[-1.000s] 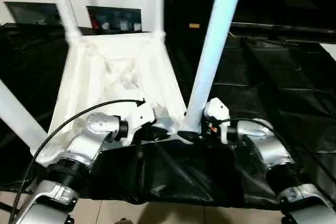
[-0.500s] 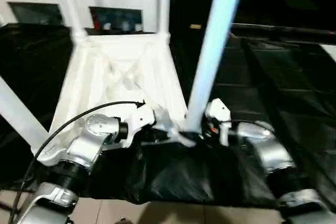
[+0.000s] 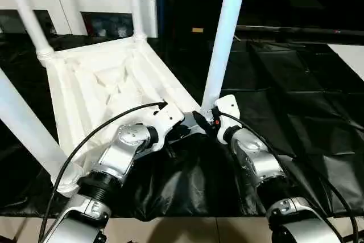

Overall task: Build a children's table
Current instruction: Rotate leg to tighten

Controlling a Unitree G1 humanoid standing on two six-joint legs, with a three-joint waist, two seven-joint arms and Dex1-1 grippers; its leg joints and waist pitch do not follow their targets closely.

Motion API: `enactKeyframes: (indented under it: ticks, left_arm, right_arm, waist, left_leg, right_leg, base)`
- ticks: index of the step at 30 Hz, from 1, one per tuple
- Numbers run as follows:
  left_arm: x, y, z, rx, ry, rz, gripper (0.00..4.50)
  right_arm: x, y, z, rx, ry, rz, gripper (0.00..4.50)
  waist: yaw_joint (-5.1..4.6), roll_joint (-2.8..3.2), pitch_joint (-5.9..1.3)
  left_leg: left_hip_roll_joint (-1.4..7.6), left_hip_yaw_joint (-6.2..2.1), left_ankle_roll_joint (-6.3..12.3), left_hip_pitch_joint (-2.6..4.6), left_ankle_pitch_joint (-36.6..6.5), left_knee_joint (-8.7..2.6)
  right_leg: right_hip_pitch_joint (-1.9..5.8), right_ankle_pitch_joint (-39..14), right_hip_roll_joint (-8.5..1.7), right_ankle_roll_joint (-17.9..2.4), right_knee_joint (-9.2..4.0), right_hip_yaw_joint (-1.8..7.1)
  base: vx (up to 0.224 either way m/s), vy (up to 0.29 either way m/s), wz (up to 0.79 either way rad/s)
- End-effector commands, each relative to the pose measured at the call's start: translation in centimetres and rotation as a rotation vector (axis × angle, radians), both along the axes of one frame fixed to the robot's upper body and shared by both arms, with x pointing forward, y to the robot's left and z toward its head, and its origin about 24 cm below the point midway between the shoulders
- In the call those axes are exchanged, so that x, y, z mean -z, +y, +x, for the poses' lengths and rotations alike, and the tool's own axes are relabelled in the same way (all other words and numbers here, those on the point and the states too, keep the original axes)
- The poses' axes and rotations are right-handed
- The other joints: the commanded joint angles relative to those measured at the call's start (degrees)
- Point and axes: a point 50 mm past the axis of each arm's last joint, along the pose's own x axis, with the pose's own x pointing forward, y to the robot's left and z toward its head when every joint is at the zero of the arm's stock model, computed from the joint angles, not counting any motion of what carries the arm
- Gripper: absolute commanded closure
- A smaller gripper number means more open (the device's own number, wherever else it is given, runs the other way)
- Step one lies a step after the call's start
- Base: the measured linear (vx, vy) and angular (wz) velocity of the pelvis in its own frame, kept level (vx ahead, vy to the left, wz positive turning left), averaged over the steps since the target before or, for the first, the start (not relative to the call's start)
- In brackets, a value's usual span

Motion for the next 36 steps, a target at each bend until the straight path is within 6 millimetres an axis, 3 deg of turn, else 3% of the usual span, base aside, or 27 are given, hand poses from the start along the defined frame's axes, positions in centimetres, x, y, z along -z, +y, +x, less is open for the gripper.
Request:
enactKeyframes:
  ticks: [1, 4, 6, 17, 18, 20, 23, 24, 28, 29, 36]
  left_arm:
    - [0.0, -3.1, -0.7, 0.098, 0.006, -0.059, 4.5]
    - [0.0, -2.1, -1.0, 0.134, 0.013, -0.051, 4.5]
    - [0.0, -1.8, -1.1, 0.144, 0.017, -0.048, 4.5]
    - [-0.4, 1.3, -1.9, 0.324, 0.057, -0.047, 4.5]
    - [-0.4, 1.5, -1.9, 0.328, 0.059, -0.044, 4.5]
    - [-0.4, 1.8, -1.8, 0.332, 0.062, -0.042, 4.5]
    - [-0.5, 2.3, -1.9, 0.351, 0.07, -0.042, 4.5]
    - [-0.5, 2.3, -1.9, 0.355, 0.071, -0.042, 4.5]
    - [-0.5, 2.8, -2.1, 0.371, 0.082, -0.036, 4.5]
    - [-0.5, 2.9, -2.1, 0.376, 0.084, -0.035, 4.5]
    - [-0.4, 3.2, -2.2, 0.38, 0.091, -0.031, 4.5]
  right_arm:
    - [0.0, 4.5, -1.1, -0.226, 0.033, 0.035, 1.06]
    - [0.0, 3.1, -1.1, -0.276, 0.016, -0.025, 0.72]
    - [0.0, 2.8, -1.1, -0.306, 0.014, -0.036, 0.72]
    - [-0.9, -1.2, -2.6, -0.641, 0.012, -0.036, 0.72]
    - [-1.0, -1.5, -2.8, -0.67, 0.013, -0.044, 0.72]
    - [-1.0, -1.8, -3.0, -0.702, 0.017, -0.058, 1.03]
    - [-1.0, -2.2, -3.5, -0.763, 0.033, -0.073, 1.06]
    - [-1.0, -2.2, -3.5, -0.771, 0.035, -0.074, 1.31]
    - [-0.9, -2.5, -4.2, -0.83, 0.056, -0.087, 1.48]
    - [-0.9, -2.5, -4.3, -0.837, 0.057, -0.085, 1.7]
    - [-0.8, -2.2, -4.7, -0.868, 0.068, -0.083, 1.87]
  waist:
    - [0.22, -0.36, -2.46]
    - [0.25, -0.34, -2.46]
    - [0.24, -0.36, -2.54]
    - [0.86, -0.11, -2.95]
    - [1.27, -0.06, -2.98]
    - [1.72, -0.09, -2.97]
    - [1.86, -0.16, -2.9]
    - [2.05, -0.22, -2.93]
    - [2.36, -0.26, -2.85]
    - [2.36, -0.27, -2.87]
    - [2.42, -0.3, -3.0]
  left_leg:
    - [1.25, -0.6, 0.77, 0.03, -18.21, -3.94]
    - [1.27, -0.66, 0.87, -0.03, -18.37, -3.97]
    - [1.35, -0.63, 1.09, -0.13, -17.91, -3.93]
    - [1.64, -0.25, 3.51, -0.13, -12.35, -3.48]
    - [1.78, -0.23, 3.57, -0.05, -12.0, -3.43]
    - [1.76, -0.1, 3.6, -0.04, -11.69, -3.4]
    - [1.7, -0.05, 3.28, -0.01, -12.04, -3.41]
    - [1.64, -0.04, 3.15, -0.04, -12.27, -3.35]
    - [1.74, -0.06, 2.98, -0.03, -12.28, -3.43]
    - [1.74, -0.08, 2.88, -0.07, -12.33, -3.43]
    - [1.67, -0.11, 2.81, -0.11, -11.26, -3.35]
  right_leg:
    - [1.74, -22.51, -3.58, -7.35, -5.76, 2.52]
    - [1.83, -23.03, -3.67, -7.32, -5.82, 2.51]
    - [1.93, -21.96, -3.65, -7.54, -5.68, 2.55]
    - [2.42, -9.47, -3.37, -12.39, -4.25, 2.55]
    - [2.5, -8.29, -3.34, -12.73, -4.09, 2.52]
    - [2.54, -6.8, -3.33, -13.22, -3.91, 2.51]
    - [2.55, -8.18, -3.5, -13.17, -4.05, 2.53]
    - [2.69, -9.14, -3.49, -12.77, -4.12, 2.51]
    - [2.56, -10.53, -3.52, -11.92, -4.22, 2.54]
    - [2.57, -10.72, -3.57, -11.86, -4.21, 2.54]
    - [2.65, -9.2, -3.5, -12.09, -3.99, 2.51]
  base:
    - [0.0, 0.0, 0.0]
    - [0.0, 0.0, 0.0]
    - [0.0, 0.0, 0.0]
    - [0.0, 0.0, 0.0]
    - [0.0, 0.0, 0.0]
    - [0.0, 0.0, 0.0]
    - [0.0, 0.0, 0.0]
    - [0.0, 0.0, 0.0]
    - [0.0, 0.0, 0.0]
    - [0.0, 0.0, 0.0]
    - [0.0, 0.0, 0.0]
